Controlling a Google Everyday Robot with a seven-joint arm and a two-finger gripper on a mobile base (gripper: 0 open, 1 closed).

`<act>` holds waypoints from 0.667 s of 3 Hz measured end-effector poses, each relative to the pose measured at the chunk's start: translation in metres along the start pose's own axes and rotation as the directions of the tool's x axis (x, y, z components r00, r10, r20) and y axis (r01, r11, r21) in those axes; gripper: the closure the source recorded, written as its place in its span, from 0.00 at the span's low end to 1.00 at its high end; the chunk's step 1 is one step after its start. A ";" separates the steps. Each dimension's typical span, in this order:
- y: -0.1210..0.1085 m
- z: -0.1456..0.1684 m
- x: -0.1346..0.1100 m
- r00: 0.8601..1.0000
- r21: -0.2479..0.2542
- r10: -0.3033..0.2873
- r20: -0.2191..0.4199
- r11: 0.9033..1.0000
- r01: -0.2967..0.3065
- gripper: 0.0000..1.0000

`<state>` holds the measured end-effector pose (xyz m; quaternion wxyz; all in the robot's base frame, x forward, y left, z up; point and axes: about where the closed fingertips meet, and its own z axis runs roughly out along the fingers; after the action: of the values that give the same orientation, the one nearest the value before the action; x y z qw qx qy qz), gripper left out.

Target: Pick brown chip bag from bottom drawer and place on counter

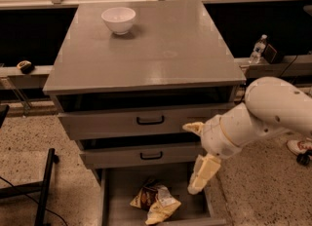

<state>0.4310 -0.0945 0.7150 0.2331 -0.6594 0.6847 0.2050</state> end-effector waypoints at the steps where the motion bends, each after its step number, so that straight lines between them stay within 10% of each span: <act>1: 0.022 0.029 0.012 1.000 0.047 -0.008 -0.012 0.999 0.009 0.00; 2: 0.041 0.080 0.037 0.994 0.142 -0.050 0.093 0.989 0.037 0.00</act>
Offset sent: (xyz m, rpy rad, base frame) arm 0.0367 0.0008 -0.0988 0.1566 -0.6670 -0.2072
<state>0.3935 -0.0751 0.6276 0.3160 -0.6455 0.6709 0.1828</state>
